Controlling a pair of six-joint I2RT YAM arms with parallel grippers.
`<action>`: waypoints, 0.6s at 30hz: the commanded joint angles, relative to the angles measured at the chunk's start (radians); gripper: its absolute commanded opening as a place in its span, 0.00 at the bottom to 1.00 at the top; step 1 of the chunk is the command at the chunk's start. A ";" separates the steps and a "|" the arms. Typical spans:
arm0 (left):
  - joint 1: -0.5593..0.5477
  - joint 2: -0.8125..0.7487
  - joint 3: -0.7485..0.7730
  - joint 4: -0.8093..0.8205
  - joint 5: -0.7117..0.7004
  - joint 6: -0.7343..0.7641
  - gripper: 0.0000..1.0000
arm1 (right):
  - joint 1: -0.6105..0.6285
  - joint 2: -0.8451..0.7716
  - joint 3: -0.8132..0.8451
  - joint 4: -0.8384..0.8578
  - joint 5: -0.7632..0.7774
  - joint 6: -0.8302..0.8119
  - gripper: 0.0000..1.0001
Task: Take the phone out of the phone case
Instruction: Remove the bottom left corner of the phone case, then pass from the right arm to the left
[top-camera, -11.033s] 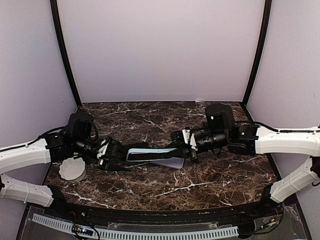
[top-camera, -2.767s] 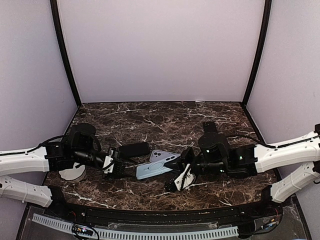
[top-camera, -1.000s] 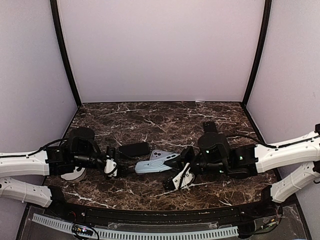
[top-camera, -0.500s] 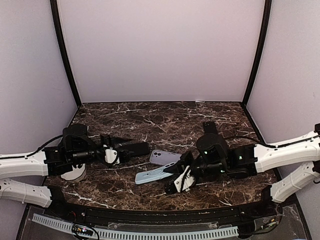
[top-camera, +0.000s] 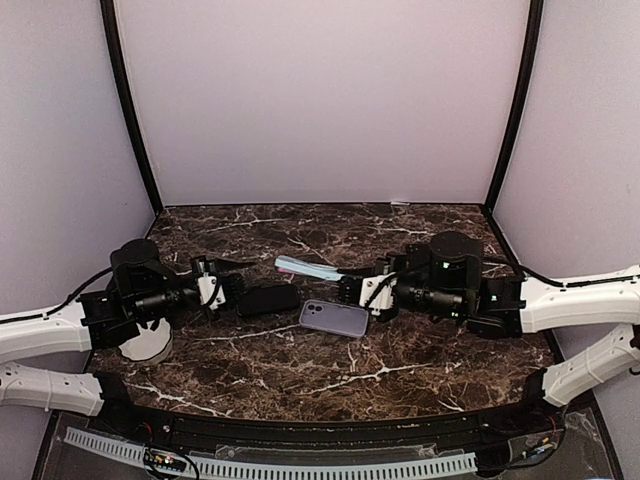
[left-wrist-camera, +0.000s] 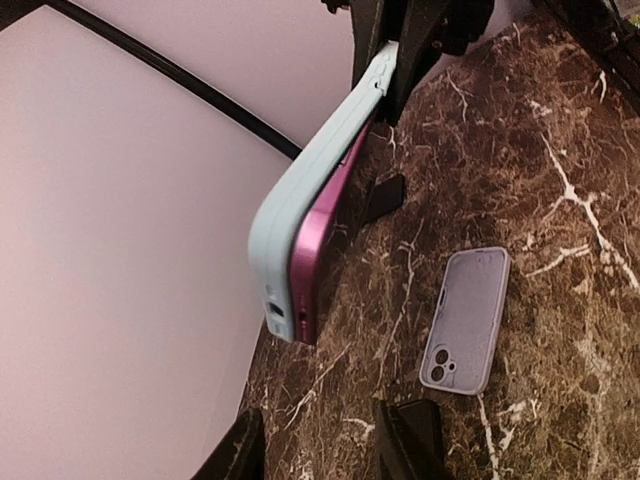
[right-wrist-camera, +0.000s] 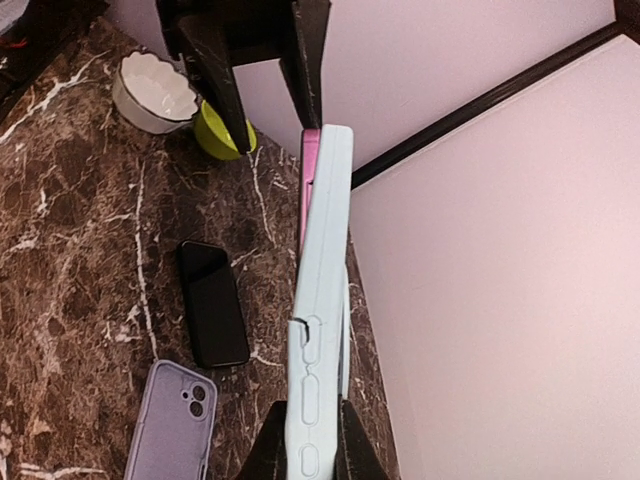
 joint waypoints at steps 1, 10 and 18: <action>0.026 -0.084 0.006 0.098 0.164 -0.113 0.38 | -0.012 -0.051 -0.008 0.241 0.017 0.081 0.00; 0.045 -0.139 -0.003 0.091 0.442 -0.189 0.32 | -0.017 -0.107 -0.043 0.300 -0.167 0.099 0.00; 0.045 -0.149 0.002 0.084 0.510 -0.204 0.28 | -0.027 -0.145 -0.073 0.344 -0.328 0.177 0.00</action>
